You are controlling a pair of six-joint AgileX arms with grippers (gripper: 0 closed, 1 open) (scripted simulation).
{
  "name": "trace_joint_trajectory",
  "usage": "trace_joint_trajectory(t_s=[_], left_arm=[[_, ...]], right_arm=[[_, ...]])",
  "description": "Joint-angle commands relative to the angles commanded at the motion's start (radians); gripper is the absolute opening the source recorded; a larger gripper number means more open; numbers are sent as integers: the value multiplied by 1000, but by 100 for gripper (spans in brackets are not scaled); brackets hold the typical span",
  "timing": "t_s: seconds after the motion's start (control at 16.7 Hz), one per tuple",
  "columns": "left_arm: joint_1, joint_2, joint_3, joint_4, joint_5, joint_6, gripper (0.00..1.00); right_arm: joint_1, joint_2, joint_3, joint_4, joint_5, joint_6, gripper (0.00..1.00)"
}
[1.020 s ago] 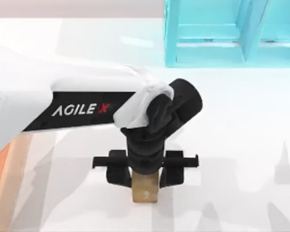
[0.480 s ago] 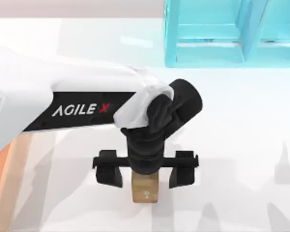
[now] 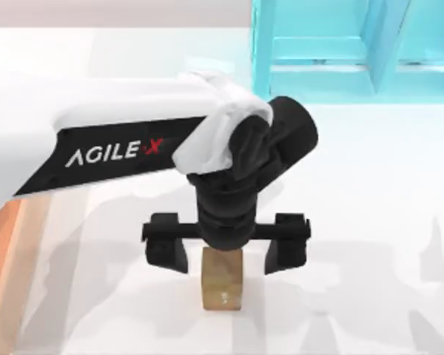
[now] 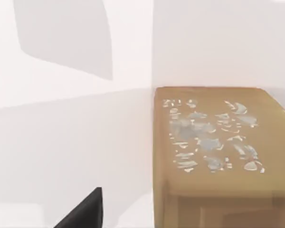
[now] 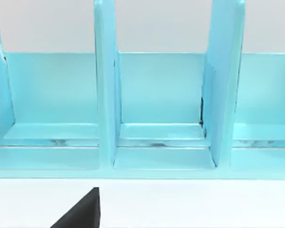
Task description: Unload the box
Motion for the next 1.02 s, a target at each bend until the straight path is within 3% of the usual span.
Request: trace_joint_trajectory(t_s=[0.24, 0.66, 0.84, 1.02], left_arm=[[-1, -38, 102, -159, 0, -2, 100], [14, -49, 121, -181, 0, 13, 100], [106, -42, 145, -203, 0, 108, 100], [285, -35, 183, -238, -1, 289, 100]], right_arm=[[0, 0, 0, 0, 0, 0, 100], [0, 0, 0, 0, 0, 0, 100], [0, 0, 0, 0, 0, 0, 100], [0, 0, 0, 0, 0, 0, 100]])
